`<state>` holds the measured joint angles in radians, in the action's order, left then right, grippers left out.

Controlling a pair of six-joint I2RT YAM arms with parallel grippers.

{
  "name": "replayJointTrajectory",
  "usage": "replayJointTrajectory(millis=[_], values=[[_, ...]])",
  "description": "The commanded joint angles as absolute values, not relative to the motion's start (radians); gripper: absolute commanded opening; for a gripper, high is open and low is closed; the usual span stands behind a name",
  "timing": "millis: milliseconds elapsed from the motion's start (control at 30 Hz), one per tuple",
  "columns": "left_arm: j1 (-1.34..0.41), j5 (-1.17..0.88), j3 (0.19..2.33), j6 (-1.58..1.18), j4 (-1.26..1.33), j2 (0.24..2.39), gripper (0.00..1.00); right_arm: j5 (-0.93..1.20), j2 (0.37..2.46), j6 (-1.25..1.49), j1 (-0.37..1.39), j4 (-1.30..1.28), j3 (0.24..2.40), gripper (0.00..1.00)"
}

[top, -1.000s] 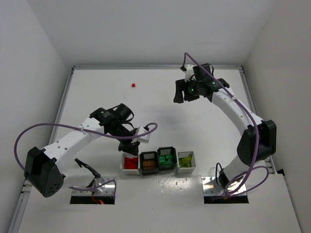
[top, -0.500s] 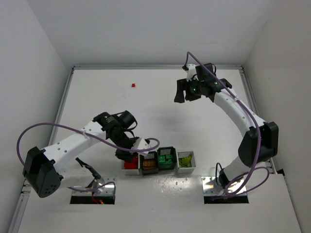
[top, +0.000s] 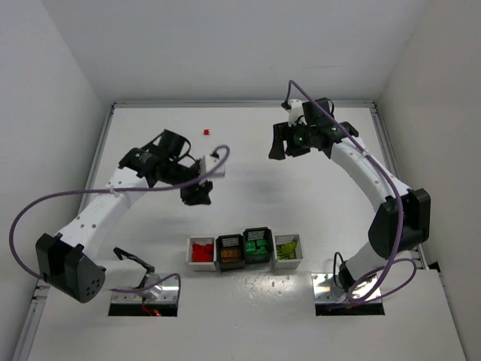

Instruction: Sort the legos into containers by color

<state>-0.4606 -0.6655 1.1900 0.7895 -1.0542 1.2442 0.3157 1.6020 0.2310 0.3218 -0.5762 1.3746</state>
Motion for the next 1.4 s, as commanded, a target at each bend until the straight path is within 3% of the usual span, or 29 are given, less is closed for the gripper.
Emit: replayJointTrajectory(millis=[0, 100, 133, 267, 467, 600, 767, 967, 1367], values=[[-0.358, -0.672, 1.229, 0.377, -0.702, 1.313, 0.50, 0.319, 1.600, 0.219, 0.314, -0.554, 1.393, 0.65], [-0.313, -0.517, 1.308, 0.195, -0.580, 1.481, 0.54, 0.308, 1.609, 0.210, 0.314, -0.554, 1.402, 0.67], [-0.313, -0.370, 1.366, 0.105, -0.569, 1.535, 0.55, 0.296, 1.609, 0.210, 0.314, -0.554, 1.402, 0.68], [-0.264, -0.188, 1.506, -0.046, -0.559, 1.819, 0.50, 0.226, 1.627, 0.126, 0.314, -0.580, 1.463, 0.72], [-0.244, 0.058, 1.583, -0.150, -0.496, 1.965, 0.53, 0.061, 1.647, 0.008, 0.284, -0.702, 1.584, 0.82], [-0.244, 0.089, 1.637, -0.215, -0.486, 2.039, 0.54, 0.080, 1.672, -0.035, 0.258, -0.840, 1.603, 0.85], [-0.244, 0.055, 1.689, -0.300, -0.466, 2.144, 0.58, 0.100, 1.672, -0.026, 0.224, -0.827, 1.580, 0.86], [-0.244, 0.025, 1.798, -0.314, -0.466, 2.267, 0.76, 0.100, 1.672, -0.017, 0.215, -0.808, 1.589, 0.86], [-0.244, 0.067, 2.051, -0.333, -0.466, 2.473, 0.76, 0.109, 1.692, 0.011, 0.196, -0.790, 1.598, 0.86]])
